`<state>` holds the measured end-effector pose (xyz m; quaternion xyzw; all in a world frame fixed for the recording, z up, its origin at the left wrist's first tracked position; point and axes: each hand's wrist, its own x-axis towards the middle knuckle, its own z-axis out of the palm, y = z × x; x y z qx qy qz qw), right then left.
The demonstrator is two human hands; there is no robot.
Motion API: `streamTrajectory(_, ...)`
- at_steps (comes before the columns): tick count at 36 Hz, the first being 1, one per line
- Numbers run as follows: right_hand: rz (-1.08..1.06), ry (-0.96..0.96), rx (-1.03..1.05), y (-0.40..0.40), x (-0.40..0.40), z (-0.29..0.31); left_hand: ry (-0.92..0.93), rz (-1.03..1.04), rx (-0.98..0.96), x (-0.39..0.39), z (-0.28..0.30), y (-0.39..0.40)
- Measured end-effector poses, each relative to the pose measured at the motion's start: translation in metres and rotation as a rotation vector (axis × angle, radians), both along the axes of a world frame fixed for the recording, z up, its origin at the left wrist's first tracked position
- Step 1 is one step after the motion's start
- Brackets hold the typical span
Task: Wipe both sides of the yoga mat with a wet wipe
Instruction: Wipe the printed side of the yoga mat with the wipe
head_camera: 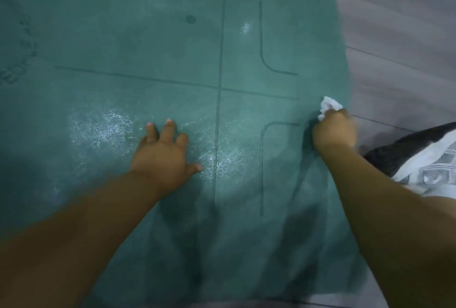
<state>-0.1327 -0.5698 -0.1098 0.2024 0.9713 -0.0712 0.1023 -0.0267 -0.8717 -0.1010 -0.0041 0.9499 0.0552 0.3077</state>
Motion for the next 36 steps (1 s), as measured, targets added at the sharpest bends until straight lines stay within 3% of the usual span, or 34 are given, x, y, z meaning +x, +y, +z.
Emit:
streamTrajectory(3, 0.257, 0.074, -0.081, -0.033, 0.019, -0.012, -0.003, -0.077, 0.042, 0.002, -0.004, 0.026)
streamTrajectory(7, 0.706, 0.003, -0.108, -0.068, 0.042, -0.012, 0.055, -0.071, 0.024, 0.011, -0.011, 0.038)
streamTrajectory(10, 0.768, 0.003, -0.181, -0.058, 0.040, -0.010, 0.090, -0.079, 0.008, 0.016, -0.016, 0.035)
streamTrajectory(13, 0.832, -0.026, -0.108, -0.039, 0.032, -0.010, 0.083, -0.090, -0.011, 0.015, -0.015, 0.038)
streamTrajectory(15, 0.732, -0.015, -0.048, -0.024, 0.019, -0.008, 0.083, -0.088, -0.011, 0.013, -0.014, 0.039)
streamTrajectory(21, 0.065, 0.094, -0.059, 0.024, -0.007, -0.008, 0.085, -0.082, -0.027, 0.013, -0.012, 0.043)
streamTrajectory(23, 0.098, 0.146, -0.151, 0.007, 0.000, -0.011, 0.092, -0.081, -0.033, 0.014, -0.012, 0.045)
streamTrajectory(25, 0.331, 0.186, -0.236, -0.020, 0.012, -0.016, 0.094, -0.075, -0.028, 0.015, -0.013, 0.045)
streamTrajectory(28, 0.616, 0.082, -0.143, -0.038, 0.025, -0.017, 0.096, -0.065, -0.011, 0.015, -0.014, 0.043)
streamTrajectory(30, 0.488, 0.070, -0.058, -0.023, 0.018, -0.012, 0.091, -0.062, -0.005, 0.015, -0.014, 0.042)
streamTrajectory(34, -0.046, 0.093, -0.035, 0.022, 0.015, 0.000, 0.079, -0.069, -0.016, 0.015, -0.015, 0.043)
streamTrajectory(36, -0.106, 0.076, -0.047, 0.019, 0.029, 0.002, 0.082, -0.074, -0.026, 0.015, -0.016, 0.043)
